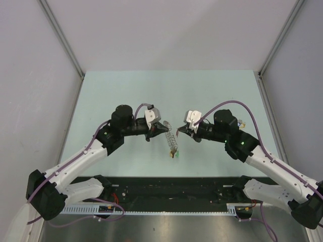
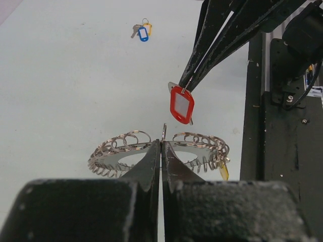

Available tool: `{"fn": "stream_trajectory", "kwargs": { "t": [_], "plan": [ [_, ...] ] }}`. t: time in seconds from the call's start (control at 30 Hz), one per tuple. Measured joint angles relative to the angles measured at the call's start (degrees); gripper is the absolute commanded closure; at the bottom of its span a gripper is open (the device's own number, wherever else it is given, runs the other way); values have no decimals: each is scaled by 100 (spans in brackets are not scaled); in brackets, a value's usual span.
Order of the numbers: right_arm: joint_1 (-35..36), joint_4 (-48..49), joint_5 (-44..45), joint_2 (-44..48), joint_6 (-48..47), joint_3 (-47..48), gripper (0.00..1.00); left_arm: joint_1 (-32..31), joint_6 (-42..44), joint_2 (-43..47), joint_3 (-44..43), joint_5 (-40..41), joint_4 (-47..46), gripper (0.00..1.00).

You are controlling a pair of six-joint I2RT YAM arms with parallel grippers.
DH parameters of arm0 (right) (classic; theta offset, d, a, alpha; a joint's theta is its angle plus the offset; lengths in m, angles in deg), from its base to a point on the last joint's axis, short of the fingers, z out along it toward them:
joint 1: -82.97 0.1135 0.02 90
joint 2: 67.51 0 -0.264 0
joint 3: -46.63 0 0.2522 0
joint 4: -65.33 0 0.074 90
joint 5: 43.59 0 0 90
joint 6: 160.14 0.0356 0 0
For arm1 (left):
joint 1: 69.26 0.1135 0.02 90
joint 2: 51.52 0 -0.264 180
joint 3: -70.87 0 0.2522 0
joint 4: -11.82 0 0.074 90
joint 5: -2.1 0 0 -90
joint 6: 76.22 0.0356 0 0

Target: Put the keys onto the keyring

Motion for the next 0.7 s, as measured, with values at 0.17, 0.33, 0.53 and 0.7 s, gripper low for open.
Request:
{"fn": "stream_trajectory", "kwargs": {
  "t": [0.17, 0.33, 0.53, 0.7],
  "plan": [
    [-11, 68, -9, -107, 0, 0, 100, -33, -98, -44, 0, -13, -28, 99],
    [-11, 70, -15, -225, 0, 0, 100, -44, -142, -98, 0, -24, -48, 99],
    [-11, 70, -70, -269, -2, 0, 100, -61, -212, -195, 0, -33, -79, 100],
    [-11, 70, -118, -339, -15, 0, 100, -61, -236, -214, 0, -46, -92, 100]
  ]
}}
